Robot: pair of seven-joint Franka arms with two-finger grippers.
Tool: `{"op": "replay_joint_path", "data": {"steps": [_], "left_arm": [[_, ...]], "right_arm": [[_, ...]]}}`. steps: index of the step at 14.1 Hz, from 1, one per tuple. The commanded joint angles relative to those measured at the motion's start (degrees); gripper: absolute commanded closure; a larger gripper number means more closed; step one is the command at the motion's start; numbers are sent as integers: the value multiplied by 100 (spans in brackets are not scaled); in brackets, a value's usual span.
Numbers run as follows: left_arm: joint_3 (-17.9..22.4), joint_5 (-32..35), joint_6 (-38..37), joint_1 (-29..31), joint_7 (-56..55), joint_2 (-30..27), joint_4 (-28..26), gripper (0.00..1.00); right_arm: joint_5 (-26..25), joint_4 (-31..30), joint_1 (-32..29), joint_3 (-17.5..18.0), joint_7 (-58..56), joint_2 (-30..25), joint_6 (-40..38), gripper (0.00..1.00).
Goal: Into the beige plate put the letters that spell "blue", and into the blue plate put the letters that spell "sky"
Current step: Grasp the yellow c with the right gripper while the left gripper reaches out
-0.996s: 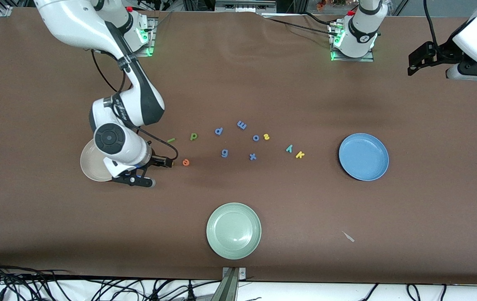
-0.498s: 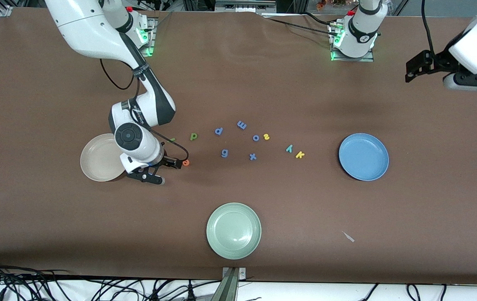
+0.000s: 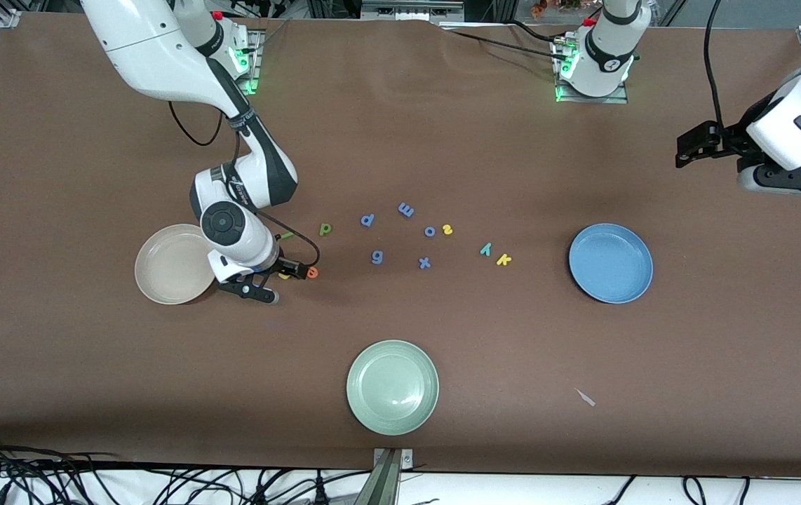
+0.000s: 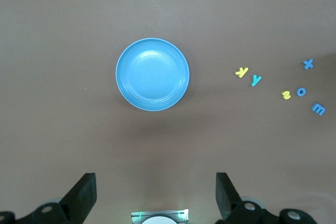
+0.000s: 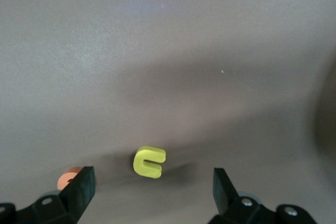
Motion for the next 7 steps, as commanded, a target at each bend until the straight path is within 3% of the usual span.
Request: {"op": "replay_joint_path", "data": {"steps": [1, 3, 7], "left_arm": [[-130, -73, -136, -152, 0, 298, 148, 0], [-157, -151, -58, -170, 9, 369, 43, 0], [-166, -170, 1206, -680, -9, 193, -1071, 0]], "right_arm": [[41, -69, 40, -14, 78, 42, 141, 2], [41, -69, 40, -14, 69, 60, 141, 10], [41, -51, 31, -14, 52, 60, 141, 34]]}}
